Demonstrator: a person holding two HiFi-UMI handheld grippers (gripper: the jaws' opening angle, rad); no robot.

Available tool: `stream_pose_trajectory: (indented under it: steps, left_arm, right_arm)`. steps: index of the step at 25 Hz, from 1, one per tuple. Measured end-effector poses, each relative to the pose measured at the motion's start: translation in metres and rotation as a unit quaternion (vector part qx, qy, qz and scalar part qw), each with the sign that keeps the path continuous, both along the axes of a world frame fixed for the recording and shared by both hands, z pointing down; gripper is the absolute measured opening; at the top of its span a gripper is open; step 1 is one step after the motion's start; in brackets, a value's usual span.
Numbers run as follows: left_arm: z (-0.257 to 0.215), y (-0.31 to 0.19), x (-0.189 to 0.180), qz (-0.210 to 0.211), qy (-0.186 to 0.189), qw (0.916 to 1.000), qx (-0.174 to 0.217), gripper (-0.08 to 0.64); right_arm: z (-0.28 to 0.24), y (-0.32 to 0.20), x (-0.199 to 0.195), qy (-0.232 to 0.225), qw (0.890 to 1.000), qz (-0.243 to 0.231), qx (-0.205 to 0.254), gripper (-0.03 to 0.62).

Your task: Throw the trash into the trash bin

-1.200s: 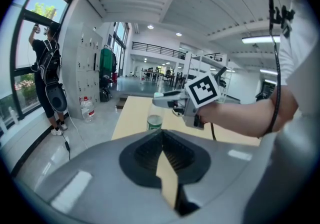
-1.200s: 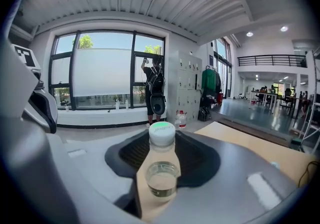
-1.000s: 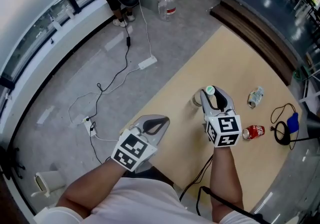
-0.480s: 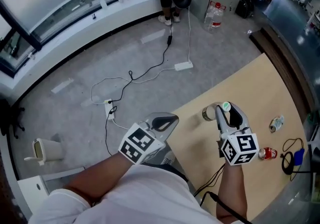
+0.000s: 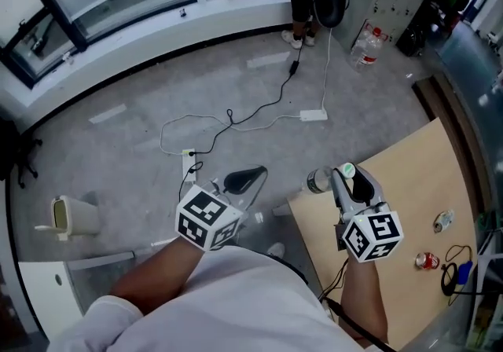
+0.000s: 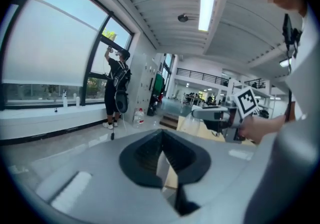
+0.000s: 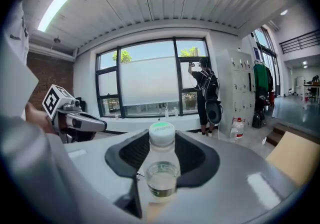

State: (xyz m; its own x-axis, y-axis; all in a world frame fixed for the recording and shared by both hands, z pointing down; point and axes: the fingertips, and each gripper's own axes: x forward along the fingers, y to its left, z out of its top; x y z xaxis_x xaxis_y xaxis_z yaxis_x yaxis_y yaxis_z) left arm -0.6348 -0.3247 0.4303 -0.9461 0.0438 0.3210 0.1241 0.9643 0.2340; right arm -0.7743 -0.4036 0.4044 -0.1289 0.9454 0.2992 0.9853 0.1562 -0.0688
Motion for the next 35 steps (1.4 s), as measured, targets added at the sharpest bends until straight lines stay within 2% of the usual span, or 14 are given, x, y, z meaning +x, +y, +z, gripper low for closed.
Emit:
stream_pose_trajectory:
  steps: [7,12,16,21,27,32,35]
  left_arm:
    - [0.004,0.06,0.069,-0.053,-0.001,0.9986,-0.005,0.003]
    - [-0.002,0.109,0.122,-0.111,-0.007,0.9937,-0.016,0.003]
    - [-0.003,0.139,0.167,-0.17,-0.017,0.9852,-0.011,0.003]
    - [0.001,0.158,0.208,-0.222,-0.022,0.9747,0.003,0.003]
    - [-0.002,0.176,0.242,-0.277,-0.04,0.9602,0.003,0.003]
    - [0.012,0.201,0.269,-0.326,-0.035,0.9444,0.027,0.003]
    - [0.014,0.219,0.279,-0.347,-0.033,0.9371,0.024,0.003]
  right_arm:
    - [-0.004,0.068,0.061,0.028,0.999,-0.041,-0.019,0.156]
    - [-0.012,0.108,0.102,0.025,0.996,-0.08,-0.038,0.156]
    - [-0.012,0.139,0.139,0.023,0.991,-0.128,-0.045,0.156]
    - [-0.009,0.17,0.172,0.022,0.984,-0.174,-0.034,0.156]
    - [-0.012,0.21,0.196,0.013,0.974,-0.223,-0.026,0.156]
    - [-0.011,0.247,0.208,0.013,0.966,-0.257,-0.023,0.156]
    - [-0.008,0.27,0.212,0.012,0.962,-0.273,-0.02,0.156]
